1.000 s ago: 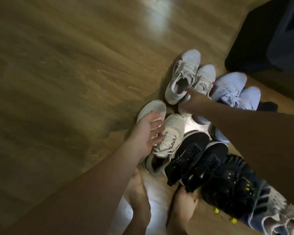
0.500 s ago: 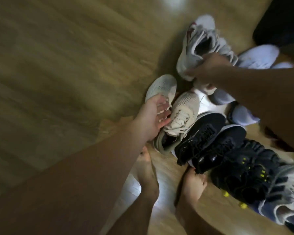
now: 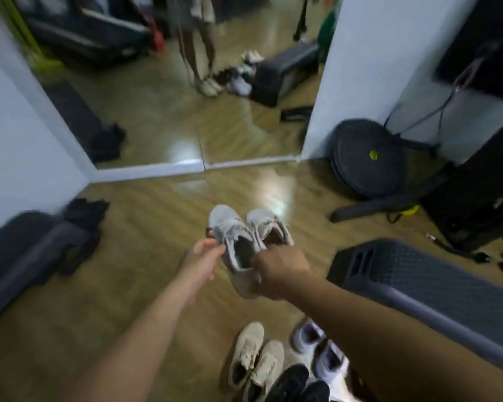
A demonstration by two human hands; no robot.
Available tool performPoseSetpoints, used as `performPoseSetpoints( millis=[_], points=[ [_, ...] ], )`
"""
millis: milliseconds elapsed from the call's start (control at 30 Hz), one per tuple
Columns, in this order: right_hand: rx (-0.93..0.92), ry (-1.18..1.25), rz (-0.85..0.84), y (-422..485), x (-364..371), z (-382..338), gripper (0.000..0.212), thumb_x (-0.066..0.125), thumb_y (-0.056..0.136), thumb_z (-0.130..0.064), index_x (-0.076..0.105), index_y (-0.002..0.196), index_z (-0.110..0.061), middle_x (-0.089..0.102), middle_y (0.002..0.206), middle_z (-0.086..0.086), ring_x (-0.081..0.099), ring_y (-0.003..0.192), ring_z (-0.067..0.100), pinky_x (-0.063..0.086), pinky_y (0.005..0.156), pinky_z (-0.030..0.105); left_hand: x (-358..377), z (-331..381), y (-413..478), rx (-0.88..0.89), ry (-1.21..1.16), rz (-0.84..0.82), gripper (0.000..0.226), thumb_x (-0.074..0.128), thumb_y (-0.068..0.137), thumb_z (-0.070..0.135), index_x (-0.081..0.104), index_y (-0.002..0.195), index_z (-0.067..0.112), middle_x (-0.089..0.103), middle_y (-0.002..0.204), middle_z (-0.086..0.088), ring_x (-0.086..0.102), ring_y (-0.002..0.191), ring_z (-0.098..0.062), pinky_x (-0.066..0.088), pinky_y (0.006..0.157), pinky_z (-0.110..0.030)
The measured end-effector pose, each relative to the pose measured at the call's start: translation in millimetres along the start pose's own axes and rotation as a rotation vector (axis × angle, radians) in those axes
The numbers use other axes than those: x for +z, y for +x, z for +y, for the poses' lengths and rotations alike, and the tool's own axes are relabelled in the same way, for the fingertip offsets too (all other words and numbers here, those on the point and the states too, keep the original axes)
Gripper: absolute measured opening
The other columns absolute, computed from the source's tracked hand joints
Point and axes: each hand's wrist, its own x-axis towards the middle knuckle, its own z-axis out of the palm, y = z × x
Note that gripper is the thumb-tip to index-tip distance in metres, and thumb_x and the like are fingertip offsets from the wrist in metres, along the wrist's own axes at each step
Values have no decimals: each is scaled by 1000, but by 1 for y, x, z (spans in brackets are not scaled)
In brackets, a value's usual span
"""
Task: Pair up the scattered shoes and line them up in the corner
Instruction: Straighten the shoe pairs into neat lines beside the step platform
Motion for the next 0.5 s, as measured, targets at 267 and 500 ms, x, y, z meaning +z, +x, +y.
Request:
performPoseSetpoints(
  millis=[267, 500],
  points=[
    [-309, -219, 345, -42, -119, -63, 36, 58, 83, -46, 65, 107, -21, 66, 106, 9, 63, 101, 29, 38, 70, 32, -61, 87, -88, 204, 165, 351, 57, 77, 74, 27, 44, 121, 28, 64, 115, 1, 62, 100, -22, 50, 85, -35],
    [-446, -287, 428, -59, -141, -111, 37, 62, 81, -47, 65, 110, -24, 61, 107, 9, 58, 100, 29, 38, 71, 35, -106, 118, -147, 333, 554, 664, 49, 68, 83, 27, 48, 127, 19, 47, 123, -9, 52, 115, -30, 44, 94, -37]
  ],
)
